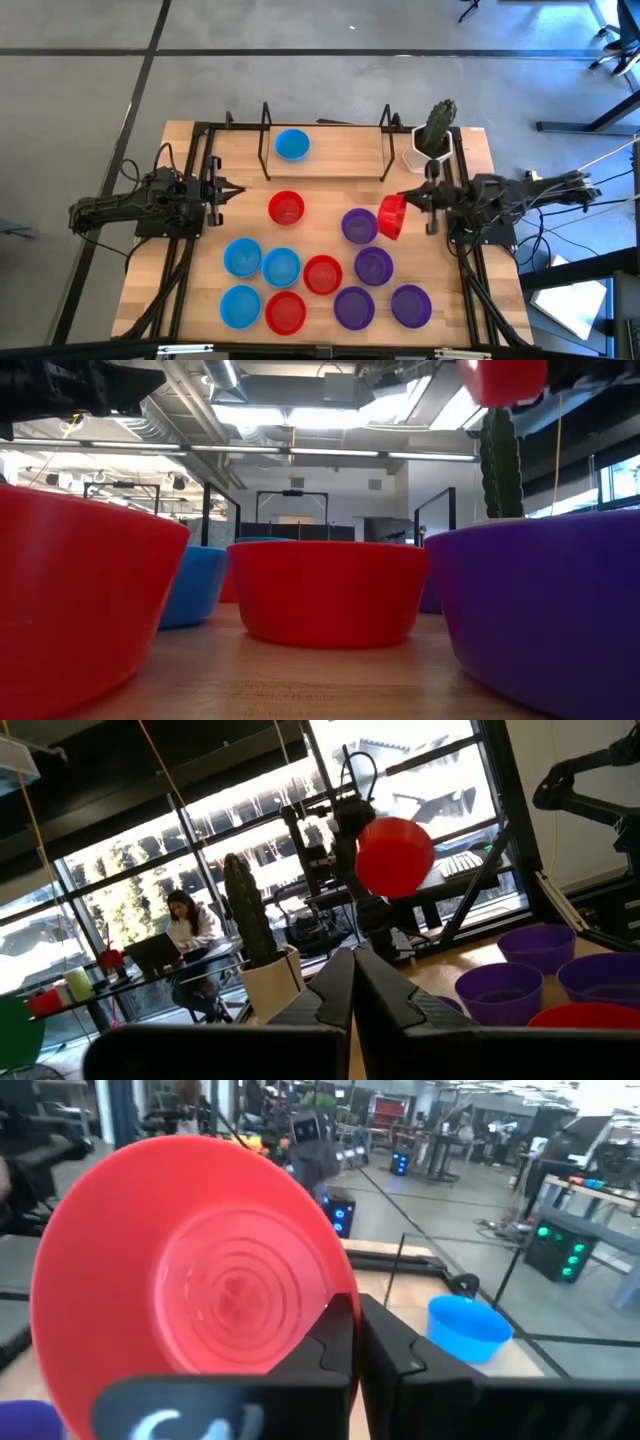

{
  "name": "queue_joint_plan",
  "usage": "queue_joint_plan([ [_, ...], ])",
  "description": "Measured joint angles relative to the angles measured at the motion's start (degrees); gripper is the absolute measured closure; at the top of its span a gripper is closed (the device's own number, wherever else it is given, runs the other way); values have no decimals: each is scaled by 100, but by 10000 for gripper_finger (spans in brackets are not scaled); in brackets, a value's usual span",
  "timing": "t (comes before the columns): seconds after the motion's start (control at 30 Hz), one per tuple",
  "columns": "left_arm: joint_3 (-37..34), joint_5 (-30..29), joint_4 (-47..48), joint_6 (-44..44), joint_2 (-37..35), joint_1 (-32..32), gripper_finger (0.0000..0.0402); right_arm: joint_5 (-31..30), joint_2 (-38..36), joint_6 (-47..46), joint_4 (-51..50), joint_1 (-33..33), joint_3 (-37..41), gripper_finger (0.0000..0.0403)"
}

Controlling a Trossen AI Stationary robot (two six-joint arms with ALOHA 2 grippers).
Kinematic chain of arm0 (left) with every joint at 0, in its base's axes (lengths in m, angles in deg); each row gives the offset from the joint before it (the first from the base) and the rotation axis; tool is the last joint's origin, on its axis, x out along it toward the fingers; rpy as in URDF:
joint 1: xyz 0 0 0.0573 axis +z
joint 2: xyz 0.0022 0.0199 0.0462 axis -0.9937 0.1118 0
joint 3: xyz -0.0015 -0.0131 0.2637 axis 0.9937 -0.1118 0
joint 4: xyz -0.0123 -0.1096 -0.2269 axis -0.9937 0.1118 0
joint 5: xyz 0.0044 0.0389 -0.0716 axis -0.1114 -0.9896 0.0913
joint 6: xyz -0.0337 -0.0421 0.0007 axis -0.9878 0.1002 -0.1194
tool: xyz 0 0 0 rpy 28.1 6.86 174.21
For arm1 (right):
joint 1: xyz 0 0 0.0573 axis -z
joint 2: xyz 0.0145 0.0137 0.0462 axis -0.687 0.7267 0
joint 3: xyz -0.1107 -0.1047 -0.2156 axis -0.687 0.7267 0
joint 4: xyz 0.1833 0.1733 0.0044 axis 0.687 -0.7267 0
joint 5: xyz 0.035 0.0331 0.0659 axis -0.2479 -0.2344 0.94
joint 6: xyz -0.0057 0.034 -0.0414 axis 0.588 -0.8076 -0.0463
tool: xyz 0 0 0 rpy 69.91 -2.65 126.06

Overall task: Pick & Place Mini bowls
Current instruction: Put the red bowl on the shelf

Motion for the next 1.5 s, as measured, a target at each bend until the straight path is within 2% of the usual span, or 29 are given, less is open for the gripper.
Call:
queue_joint_plan([
  [0.27,0,0,0,59,-2,0,394,-595,-20,111,670,15,666,397],
  [0.4,0,0,0,61,-2,0,395,-299,-63,94,674,15,706,397],
  [0.57,0,-11,0,61,0,0,399,-229,-48,96,684,15,706,397],
  [0.7,0,-15,-1,61,0,0,396,-332,184,-93,1065,30,706,397],
  [0.83,0,-17,-5,61,-1,0,394,-412,799,-147,1385,169,522,397],
  [0.97,0,-26,-50,61,-2,0,396,-475,1722,-351,811,518,-322,399],
  [1.13,0,-48,-45,61,0,0,399,-459,3068,-634,-1087,1102,-2280,400],
  [1.37,0,-48,-6,61,-1,0,394,120,5079,-659,-3550,1887,-4835,401],
  [1.5,0,-48,-4,61,-1,0,396,538,6093,-430,-4333,2352,-5916,401],
])
